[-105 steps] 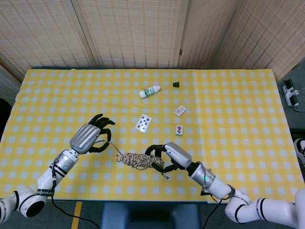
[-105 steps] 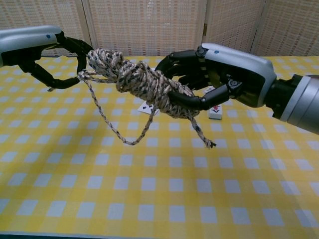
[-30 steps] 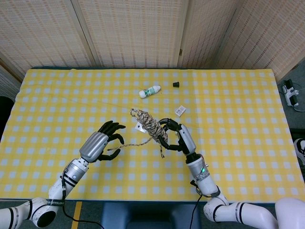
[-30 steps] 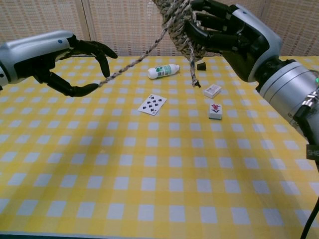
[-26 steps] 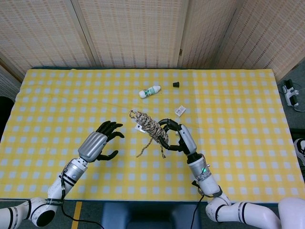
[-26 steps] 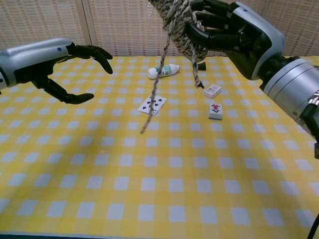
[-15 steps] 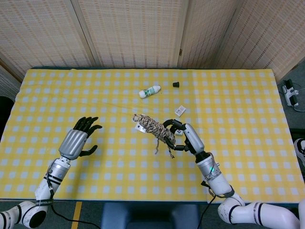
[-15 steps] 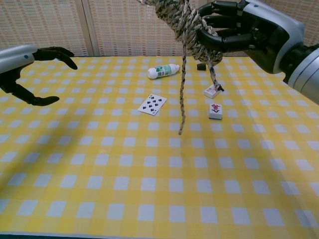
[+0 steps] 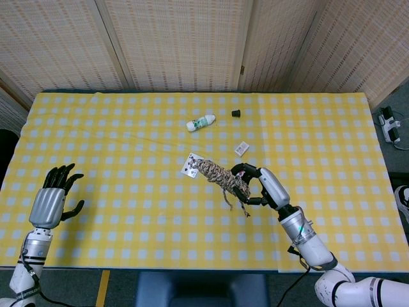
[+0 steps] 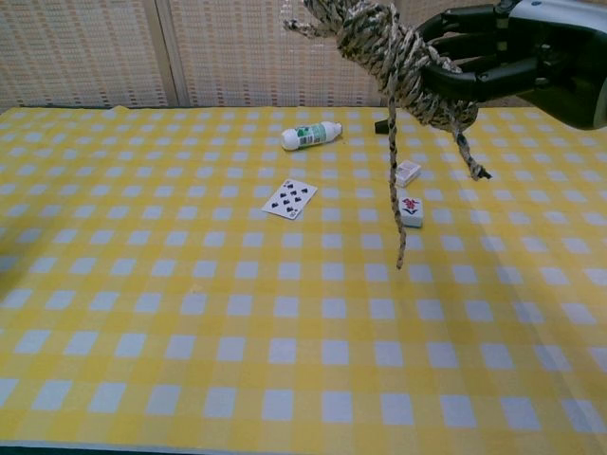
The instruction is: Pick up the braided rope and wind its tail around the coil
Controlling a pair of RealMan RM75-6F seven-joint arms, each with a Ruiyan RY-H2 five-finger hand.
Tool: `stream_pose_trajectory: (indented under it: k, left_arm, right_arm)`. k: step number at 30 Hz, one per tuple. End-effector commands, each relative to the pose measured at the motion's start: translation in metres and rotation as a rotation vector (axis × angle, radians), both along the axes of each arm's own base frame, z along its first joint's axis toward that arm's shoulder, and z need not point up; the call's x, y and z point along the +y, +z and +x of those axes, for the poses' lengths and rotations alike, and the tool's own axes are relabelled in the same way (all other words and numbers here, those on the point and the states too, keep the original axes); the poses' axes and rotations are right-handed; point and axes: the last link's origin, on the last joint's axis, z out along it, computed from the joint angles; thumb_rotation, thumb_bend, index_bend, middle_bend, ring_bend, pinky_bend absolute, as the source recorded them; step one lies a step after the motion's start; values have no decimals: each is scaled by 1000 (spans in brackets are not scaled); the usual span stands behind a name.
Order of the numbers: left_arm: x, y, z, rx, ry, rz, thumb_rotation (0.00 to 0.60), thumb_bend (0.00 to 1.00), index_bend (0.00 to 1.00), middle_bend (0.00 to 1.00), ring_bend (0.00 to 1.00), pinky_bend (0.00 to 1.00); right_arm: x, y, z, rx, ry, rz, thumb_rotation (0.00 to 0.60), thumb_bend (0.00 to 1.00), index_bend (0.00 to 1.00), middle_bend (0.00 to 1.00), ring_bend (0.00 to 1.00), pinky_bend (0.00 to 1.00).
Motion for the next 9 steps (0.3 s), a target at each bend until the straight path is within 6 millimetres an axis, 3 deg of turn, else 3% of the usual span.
stream_pose_trajectory:
  k: [1, 9]
  left_arm:
    - [-15, 8, -13, -2, 17, 24, 600, 356, 261, 83, 62, 0]
    - [-54, 22, -24, -25, 70, 60, 600, 356, 271, 83, 64, 0]
  right_arm:
    - [0, 0, -1, 2, -3, 5, 600, 784, 834, 683, 722, 554]
    - [1, -5, -3, 9, -1, 19, 600, 784, 839, 687, 727, 556]
